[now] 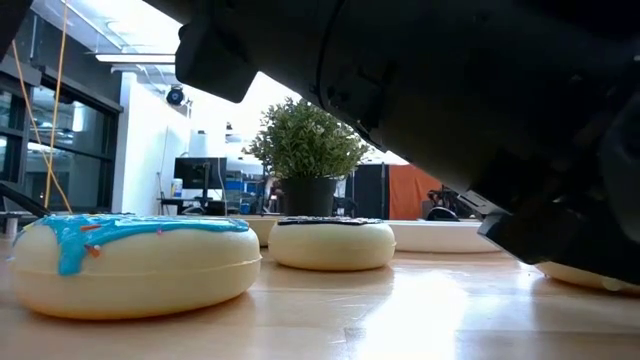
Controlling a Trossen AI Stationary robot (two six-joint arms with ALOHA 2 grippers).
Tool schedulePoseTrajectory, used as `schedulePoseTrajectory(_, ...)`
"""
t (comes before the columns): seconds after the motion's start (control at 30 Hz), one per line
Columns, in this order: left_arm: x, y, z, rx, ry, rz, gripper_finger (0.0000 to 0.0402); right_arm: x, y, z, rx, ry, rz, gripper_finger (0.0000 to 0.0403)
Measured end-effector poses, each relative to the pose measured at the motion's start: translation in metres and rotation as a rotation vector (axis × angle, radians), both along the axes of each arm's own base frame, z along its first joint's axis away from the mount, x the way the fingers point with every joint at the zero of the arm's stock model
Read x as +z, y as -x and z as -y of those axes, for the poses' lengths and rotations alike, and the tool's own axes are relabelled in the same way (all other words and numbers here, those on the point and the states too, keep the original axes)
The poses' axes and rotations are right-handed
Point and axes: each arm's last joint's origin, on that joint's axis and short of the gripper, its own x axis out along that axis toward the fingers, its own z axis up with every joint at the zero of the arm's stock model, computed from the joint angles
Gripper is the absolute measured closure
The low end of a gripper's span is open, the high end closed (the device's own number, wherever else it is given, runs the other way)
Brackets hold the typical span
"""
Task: Pick & Place donuts
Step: Put the small blue donut on the brown plate
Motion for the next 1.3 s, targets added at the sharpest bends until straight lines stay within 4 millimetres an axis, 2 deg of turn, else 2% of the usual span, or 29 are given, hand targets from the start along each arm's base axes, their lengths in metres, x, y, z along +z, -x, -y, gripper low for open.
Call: schedulePoseTrajectory(1.3, -0.0008, 0.0006, 0.0004, -0.005, -0.007, -0.001, 0.0156, 0.0, 0.0, 0.0, 0.0, 0.0, 0.0, 0.0402)
